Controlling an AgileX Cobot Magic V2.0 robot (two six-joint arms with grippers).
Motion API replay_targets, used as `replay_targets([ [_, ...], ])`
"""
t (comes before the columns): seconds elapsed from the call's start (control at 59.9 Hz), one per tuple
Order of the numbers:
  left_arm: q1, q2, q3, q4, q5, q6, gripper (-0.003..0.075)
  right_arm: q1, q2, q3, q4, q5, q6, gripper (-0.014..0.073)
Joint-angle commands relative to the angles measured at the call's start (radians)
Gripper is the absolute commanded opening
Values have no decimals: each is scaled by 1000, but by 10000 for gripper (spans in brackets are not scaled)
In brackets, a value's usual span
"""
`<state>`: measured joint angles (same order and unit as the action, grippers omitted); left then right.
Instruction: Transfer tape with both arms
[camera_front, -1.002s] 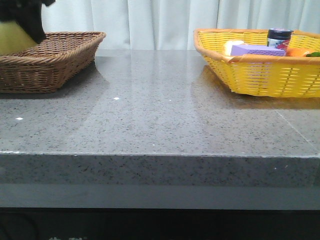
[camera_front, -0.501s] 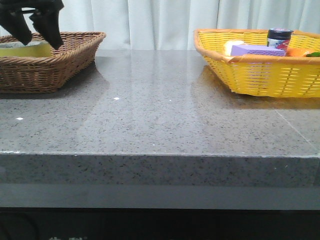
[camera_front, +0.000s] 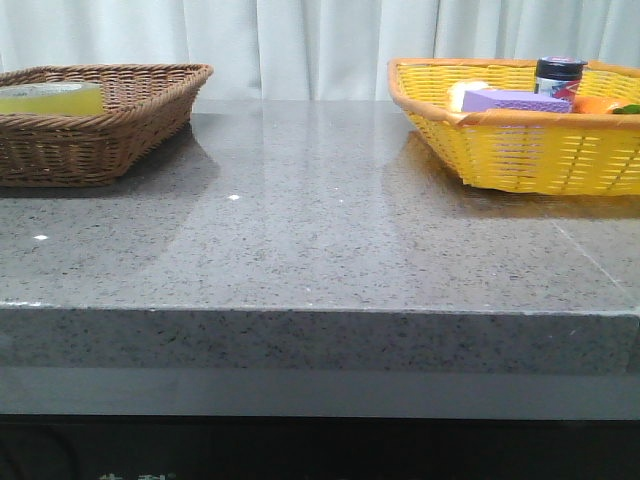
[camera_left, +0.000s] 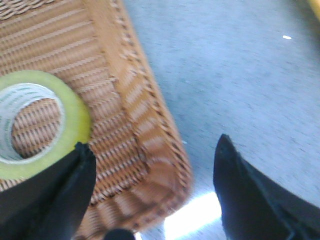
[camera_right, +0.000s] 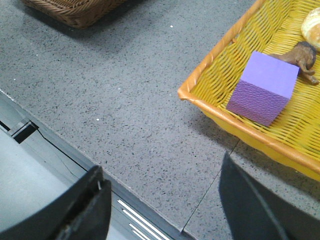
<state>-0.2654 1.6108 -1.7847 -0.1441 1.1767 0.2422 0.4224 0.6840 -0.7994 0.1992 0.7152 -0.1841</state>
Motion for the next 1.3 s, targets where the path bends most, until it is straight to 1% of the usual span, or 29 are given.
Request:
replay_targets([
  [0.0,-54,-148,81,0,-100,-1,492,-4,-1,-24,1,-63,-8,489],
  [0.25,-252,-432,442,24,-248,-5,492,-4,-1,-24,14,-62,-8,489],
  [0.351,-299,-519,560,61,-295,-56,492,-4,-1,-24,15,-62,-8,489],
  [0.451,-307,-602,667,116,-330,-141,492,-4,-1,-24,15,-62,-8,489],
  [0.634,-307,-736,814,242,-406,-326,492,-4,-1,-24,15,-62,-8,489],
  [0.701,-307,-771,845,241,-446,-349,492,-4,-1,-24,15,-62,-8,489],
  [0.801,-307,-823,884,233,-509,-349,492,-4,-1,-24,15,-62,-8,489],
  [0.902,-307,-846,893,233,-526,-349,492,-4,-1,-24,15,-62,-8,484],
  [0.952,-307,-853,893,233,-526,-349,487,-4,-1,-24,15,-62,-8,456],
  [0.985,-307,-853,893,233,-526,-349,472,-4,-1,-24,15,-62,-8,426],
  [1.002,-307,-853,893,233,-526,-349,460,-4,-1,-24,15,-62,-8,397],
  [1.102,-307,-853,895,233,-527,-349,331,-4,-1,-24,15,-62,-8,233],
  [1.119,-307,-853,895,233,-527,-349,286,-4,-1,-24,15,-62,-8,196],
  [1.135,-307,-853,895,233,-527,-349,251,-4,-1,-24,15,-62,-8,148],
  [1.169,-307,-853,895,233,-527,-349,181,-4,-1,-24,15,-61,-8,81],
  [1.235,-307,-853,895,233,-527,-349,84,-4,-1,-24,15,-59,-8,-7],
  [1.285,-307,-853,895,233,-527,-349,9,-4,-1,-24,15,-56,-8,-55],
])
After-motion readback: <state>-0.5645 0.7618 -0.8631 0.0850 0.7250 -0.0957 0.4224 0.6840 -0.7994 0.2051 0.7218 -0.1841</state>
